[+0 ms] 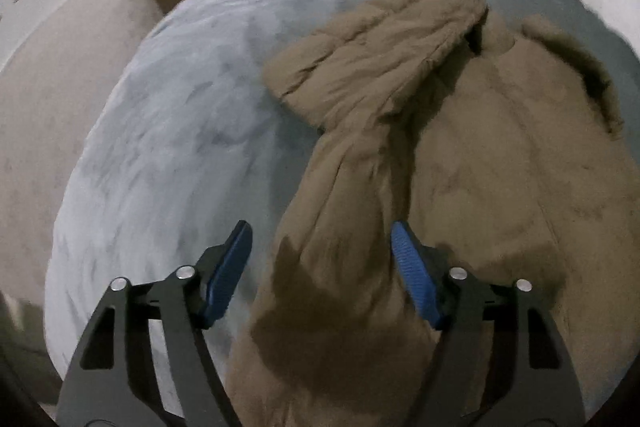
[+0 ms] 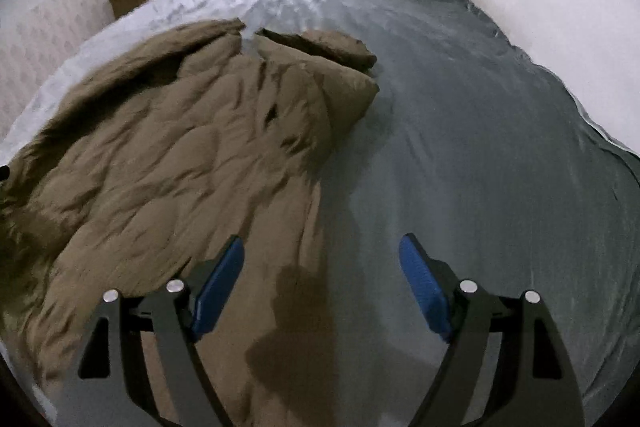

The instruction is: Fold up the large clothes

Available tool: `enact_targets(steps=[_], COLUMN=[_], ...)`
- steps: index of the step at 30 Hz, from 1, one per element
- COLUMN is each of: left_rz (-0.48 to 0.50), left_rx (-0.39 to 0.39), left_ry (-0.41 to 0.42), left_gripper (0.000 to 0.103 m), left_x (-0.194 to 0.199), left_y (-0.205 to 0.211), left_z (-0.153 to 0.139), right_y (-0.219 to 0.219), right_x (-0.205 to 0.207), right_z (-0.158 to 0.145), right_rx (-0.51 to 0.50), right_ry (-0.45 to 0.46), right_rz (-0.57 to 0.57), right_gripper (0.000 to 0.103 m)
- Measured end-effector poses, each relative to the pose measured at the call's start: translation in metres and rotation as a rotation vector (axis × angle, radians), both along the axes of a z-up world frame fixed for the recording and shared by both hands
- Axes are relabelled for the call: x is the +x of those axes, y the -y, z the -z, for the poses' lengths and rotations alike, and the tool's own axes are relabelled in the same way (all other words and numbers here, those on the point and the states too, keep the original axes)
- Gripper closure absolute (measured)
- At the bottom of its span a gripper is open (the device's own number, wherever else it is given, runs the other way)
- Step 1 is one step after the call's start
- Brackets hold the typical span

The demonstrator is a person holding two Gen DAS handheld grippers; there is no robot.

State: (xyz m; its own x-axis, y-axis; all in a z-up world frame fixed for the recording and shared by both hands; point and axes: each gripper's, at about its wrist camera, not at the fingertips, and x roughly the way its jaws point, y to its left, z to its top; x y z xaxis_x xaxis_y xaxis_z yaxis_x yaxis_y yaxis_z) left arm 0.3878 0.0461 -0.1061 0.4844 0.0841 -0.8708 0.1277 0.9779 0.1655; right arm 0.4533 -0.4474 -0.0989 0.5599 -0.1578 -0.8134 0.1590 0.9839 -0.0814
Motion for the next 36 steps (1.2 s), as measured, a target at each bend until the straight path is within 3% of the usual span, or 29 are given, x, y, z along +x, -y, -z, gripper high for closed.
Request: enact_targets(steps=[4, 5, 6, 7, 8, 10, 13, 15, 17, 18, 19, 21, 22, 25, 26, 27, 28, 29, 30, 31, 34, 36], left_rz=[0.051, 0.050, 0.048, 0.041, 0.022, -0.010, -0.071, -0.108, -0.117, -0.124, -0.127, -0.121, -0.109, -0.076, -0.072, -0.068, -0.066, -0.069, -0.066, -0.057, -0.055, -0.071], left_rx=[0.108, 0.117, 0.113, 0.097, 0.071, 0.003, -0.232, -0.324, -0.357, -0.336, -0.307, -0.307, -0.296, -0.173, -0.152, -0.133, -0.118, -0.096, -0.089, -0.093, -0.074, -0.057], left_ry=[-0.120, -0.145, -0.171, -0.194, -0.207, -0.209, -0.206, -0.217, -0.219, -0.207, -0.196, -0.176, -0.158, -0.085, -0.066, -0.043, -0.016, 0.030, 0.056, 0.072, 0.124, 0.141], left_gripper=[0.050, 0.062, 0.070, 0.079, 0.084, 0.087, 0.088, 0.088, 0.088, 0.088, 0.088, 0.088, 0.087, 0.081, 0.072, 0.047, 0.035, 0.022, 0.019, 0.019, 0.014, 0.013], left_x=[0.058, 0.067, 0.076, 0.084, 0.092, 0.096, 0.086, 0.072, 0.053, 0.045, 0.044, 0.039, 0.038, 0.042, 0.044, 0.044, 0.044, 0.044, 0.047, 0.045, 0.049, 0.039], left_y=[0.016, 0.015, 0.012, 0.008, -0.001, -0.020, -0.070, -0.092, -0.103, -0.105, -0.106, -0.112, -0.111, -0.093, -0.091, -0.087, -0.085, -0.083, -0.084, -0.082, -0.081, -0.085], left_z=[0.029, 0.034, 0.039, 0.043, 0.044, 0.042, 0.036, 0.045, 0.054, 0.059, 0.063, 0.069, 0.068, 0.055, 0.049, 0.041, 0.033, 0.021, 0.012, 0.005, -0.012, -0.007], right_y=[0.010, 0.010, 0.009, 0.007, 0.005, -0.002, -0.029, -0.036, -0.029, -0.015, 0.007, 0.054, 0.071, 0.083, 0.078, 0.075, 0.066, 0.055, 0.046, 0.033, -0.002, -0.021], right_x=[0.048, 0.059, 0.067, 0.077, 0.081, 0.086, 0.079, 0.070, 0.064, 0.061, 0.060, 0.051, 0.040, 0.030, 0.029, 0.029, 0.031, 0.034, 0.043, 0.049, 0.070, 0.088], right_z=[0.025, 0.034, 0.040, 0.049, 0.053, 0.054, 0.043, 0.037, 0.037, 0.040, 0.040, 0.038, 0.032, 0.019, 0.014, 0.011, 0.005, -0.002, -0.012, -0.020, -0.035, -0.036], right_rx=[0.051, 0.065, 0.077, 0.091, 0.091, 0.066, -0.160, -0.239, -0.337, -0.470, -0.429, -0.218, -0.238, -0.108, -0.102, -0.107, -0.097, -0.076, -0.058, -0.053, -0.061, -0.055], right_ry=[-0.088, -0.117, -0.140, -0.182, -0.196, -0.203, -0.171, -0.153, -0.173, -0.188, -0.201, -0.212, -0.187, -0.136, -0.111, -0.100, -0.075, -0.053, -0.029, 0.008, 0.069, 0.087], right_rz=[0.002, -0.002, -0.006, -0.019, -0.029, -0.054, -0.138, -0.157, -0.136, -0.085, -0.050, 0.017, 0.050, 0.050, 0.043, 0.040, 0.025, 0.010, -0.004, -0.017, -0.078, -0.109], right_gripper=[0.023, 0.023, 0.030, 0.045, 0.089, 0.093, 0.098, 0.098, 0.103, 0.103, 0.103, 0.103, 0.103, 0.103, 0.099, 0.098, 0.097, 0.078, 0.045, 0.035, 0.033, 0.033])
